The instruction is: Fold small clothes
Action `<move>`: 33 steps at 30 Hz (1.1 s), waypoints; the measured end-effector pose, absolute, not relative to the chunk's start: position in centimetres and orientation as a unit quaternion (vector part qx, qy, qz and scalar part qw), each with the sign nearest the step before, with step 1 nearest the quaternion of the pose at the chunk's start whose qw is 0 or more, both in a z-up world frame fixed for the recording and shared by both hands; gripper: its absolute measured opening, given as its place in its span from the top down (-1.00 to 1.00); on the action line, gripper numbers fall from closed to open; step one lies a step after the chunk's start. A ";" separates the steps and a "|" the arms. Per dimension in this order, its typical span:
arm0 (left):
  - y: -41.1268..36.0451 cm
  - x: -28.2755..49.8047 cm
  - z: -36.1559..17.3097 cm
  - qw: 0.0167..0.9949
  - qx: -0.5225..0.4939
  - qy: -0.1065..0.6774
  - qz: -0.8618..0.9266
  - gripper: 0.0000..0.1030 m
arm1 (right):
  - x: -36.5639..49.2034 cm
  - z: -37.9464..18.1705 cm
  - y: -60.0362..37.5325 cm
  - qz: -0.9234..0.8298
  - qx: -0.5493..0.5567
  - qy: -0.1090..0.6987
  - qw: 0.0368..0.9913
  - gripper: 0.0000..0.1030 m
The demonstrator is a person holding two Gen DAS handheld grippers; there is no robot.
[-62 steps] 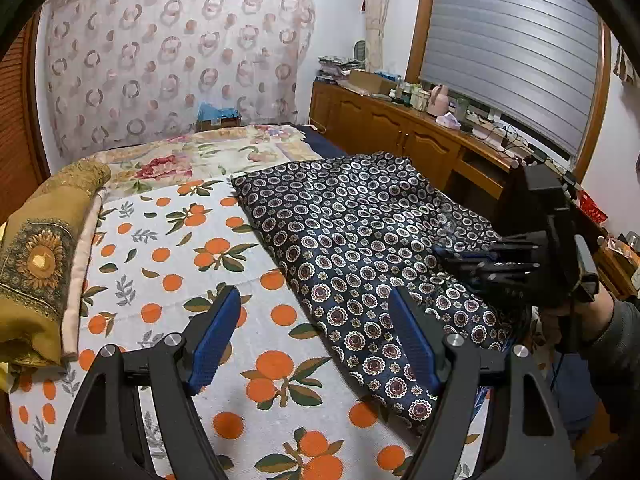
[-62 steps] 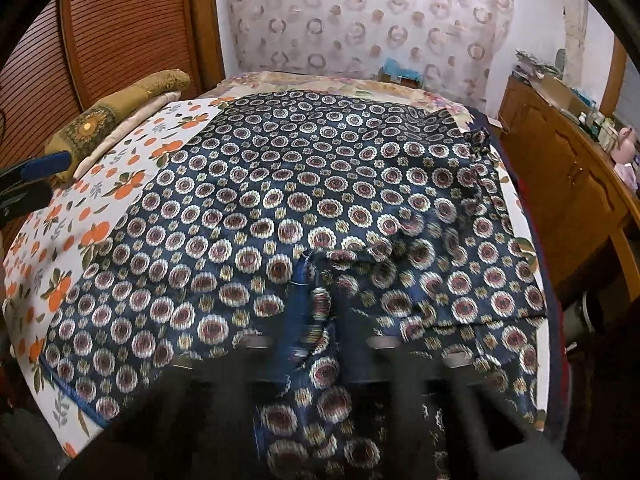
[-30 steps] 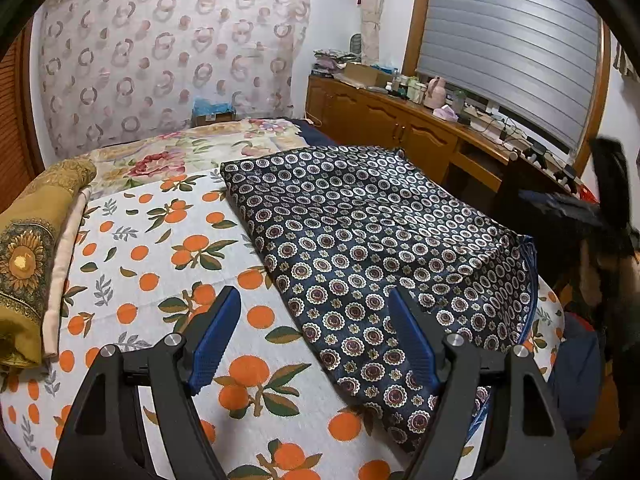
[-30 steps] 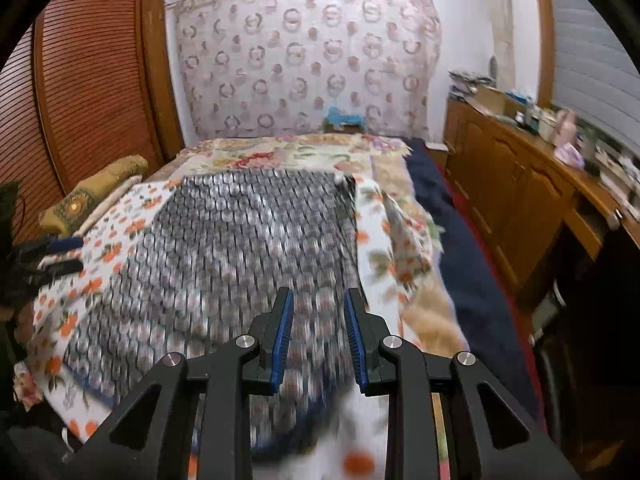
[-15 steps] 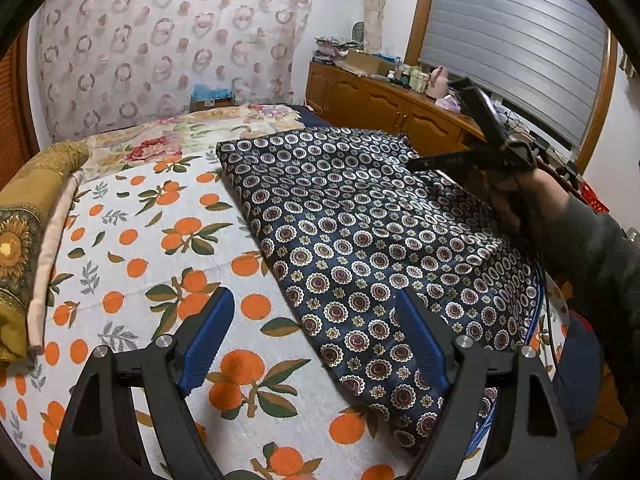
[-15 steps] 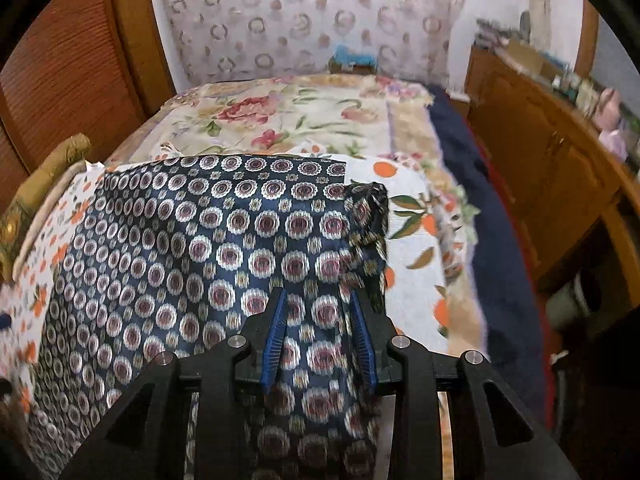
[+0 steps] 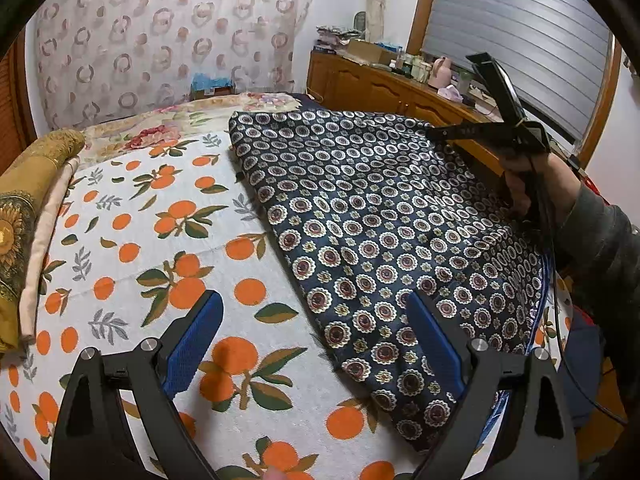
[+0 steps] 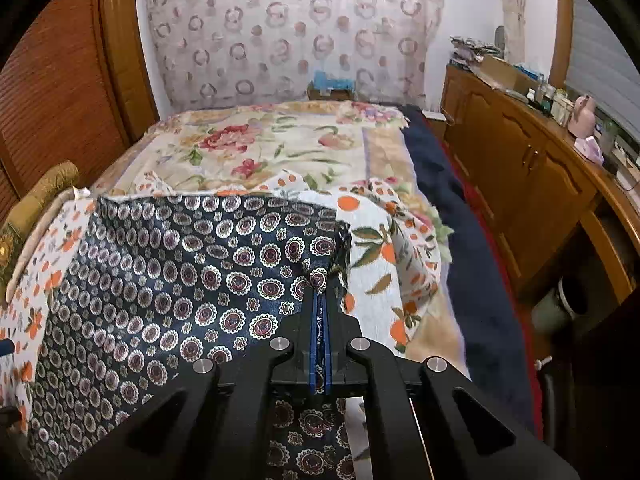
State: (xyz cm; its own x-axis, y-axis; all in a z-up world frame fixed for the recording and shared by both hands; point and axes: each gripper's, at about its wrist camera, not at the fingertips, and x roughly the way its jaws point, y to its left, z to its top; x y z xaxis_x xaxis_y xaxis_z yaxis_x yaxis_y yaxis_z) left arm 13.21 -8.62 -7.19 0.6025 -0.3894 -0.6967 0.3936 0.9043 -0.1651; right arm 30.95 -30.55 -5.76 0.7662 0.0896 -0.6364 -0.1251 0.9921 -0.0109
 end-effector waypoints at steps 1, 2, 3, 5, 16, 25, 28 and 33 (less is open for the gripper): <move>-8.7 13.1 -7.3 0.894 0.004 0.390 -0.221 -0.81 | 30.9 -5.9 -30.4 0.058 -0.031 0.342 0.937 0.96; -8.8 13.1 -7.3 0.894 0.006 0.391 -0.221 -0.81 | 30.9 -6.0 -30.2 0.060 -0.036 0.346 0.936 0.96; -8.8 13.1 -7.3 0.893 0.007 0.392 -0.220 -0.81 | 30.8 -6.0 -30.0 0.058 -0.041 0.348 0.935 0.91; -8.9 13.0 -7.4 0.893 0.010 0.394 -0.219 -0.81 | 30.0 -6.0 -29.8 0.058 -0.045 0.345 0.936 0.60; -9.3 12.8 -8.2 0.887 0.012 0.408 -0.217 -0.81 | 19.5 -6.9 -30.1 0.093 -0.064 0.336 0.935 0.19; -9.6 11.3 -8.5 0.867 0.009 0.429 -0.254 -0.81 | 12.6 -7.9 -33.7 0.075 -0.019 0.348 0.934 0.19; -9.8 10.5 -8.6 0.860 0.014 0.436 -0.263 -0.81 | 10.6 -7.9 -33.8 0.070 -0.017 0.355 0.932 0.19; -9.9 9.4 -8.4 0.852 0.012 0.438 -0.286 -0.81 | 9.3 -8.5 -34.2 0.079 0.000 0.363 0.928 0.19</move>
State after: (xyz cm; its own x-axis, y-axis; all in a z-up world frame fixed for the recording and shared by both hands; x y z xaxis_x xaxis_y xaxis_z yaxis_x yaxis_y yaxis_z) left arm 9.43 -9.90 -8.35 0.4520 -0.4769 -0.7538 0.4976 0.8362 -0.2307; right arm 9.31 -34.22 -8.55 0.7242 0.1479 -0.6735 -0.1472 0.9874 0.0585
